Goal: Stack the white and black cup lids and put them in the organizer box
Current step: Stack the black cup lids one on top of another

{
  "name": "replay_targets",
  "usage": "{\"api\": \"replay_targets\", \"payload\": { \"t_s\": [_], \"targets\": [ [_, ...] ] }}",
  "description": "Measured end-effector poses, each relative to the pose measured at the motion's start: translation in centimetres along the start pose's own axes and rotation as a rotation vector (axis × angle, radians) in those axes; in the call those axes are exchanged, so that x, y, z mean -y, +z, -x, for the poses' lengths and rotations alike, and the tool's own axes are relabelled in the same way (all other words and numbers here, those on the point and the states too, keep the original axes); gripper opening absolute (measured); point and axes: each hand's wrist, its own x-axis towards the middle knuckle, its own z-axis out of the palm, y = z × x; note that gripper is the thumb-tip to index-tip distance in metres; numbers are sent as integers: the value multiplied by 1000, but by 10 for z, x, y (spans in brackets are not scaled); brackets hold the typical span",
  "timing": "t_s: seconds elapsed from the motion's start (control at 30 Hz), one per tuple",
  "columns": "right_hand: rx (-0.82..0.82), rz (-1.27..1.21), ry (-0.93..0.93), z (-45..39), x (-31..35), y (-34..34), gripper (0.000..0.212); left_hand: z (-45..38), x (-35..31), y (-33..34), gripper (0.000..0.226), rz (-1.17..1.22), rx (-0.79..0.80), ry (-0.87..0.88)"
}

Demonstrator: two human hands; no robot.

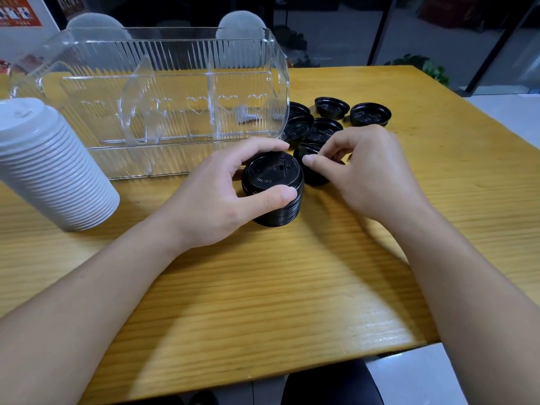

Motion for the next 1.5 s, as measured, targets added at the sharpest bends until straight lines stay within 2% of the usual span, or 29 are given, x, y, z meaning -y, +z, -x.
{"api": "replay_targets", "payload": {
  "t_s": [0.17,0.33,0.5,0.6,0.7,0.8,0.93,1.03,1.2,1.33,1.37,1.5],
  "targets": [
    [-111,-253,-23,-1,4,-5,30,0,0,-1,67,-12,-3,-9],
    [-143,-573,4,-3,8,-11,41,1,-1,0,71,37,-41,-23],
    [-34,-978,120,-6,8,-14,50,0,-4,0,71,105,-131,-2],
    [56,-1057,139,-5,13,-11,56,0,-8,1,81,130,-168,48],
    [150,-1105,144,-3,16,-10,52,0,-10,2,92,84,-167,119],
    [235,-1113,124,1,20,-10,44,1,-12,1,99,52,-161,163],
    [299,-1101,107,2,21,-6,56,1,-15,3,94,31,-154,228],
    [283,-1109,140,2,20,-6,41,1,-15,2,91,35,-148,240],
    [244,-1041,47,3,23,-5,58,0,-16,1,85,34,-158,239],
    [187,-924,-26,4,22,-6,41,0,-16,1,82,33,-180,215],
    [169,-887,-57,5,22,-8,42,0,-16,1,82,32,-187,207],
    [151,-660,-247,10,23,-9,69,0,-14,-2,77,3,-213,163]
  ]
}}
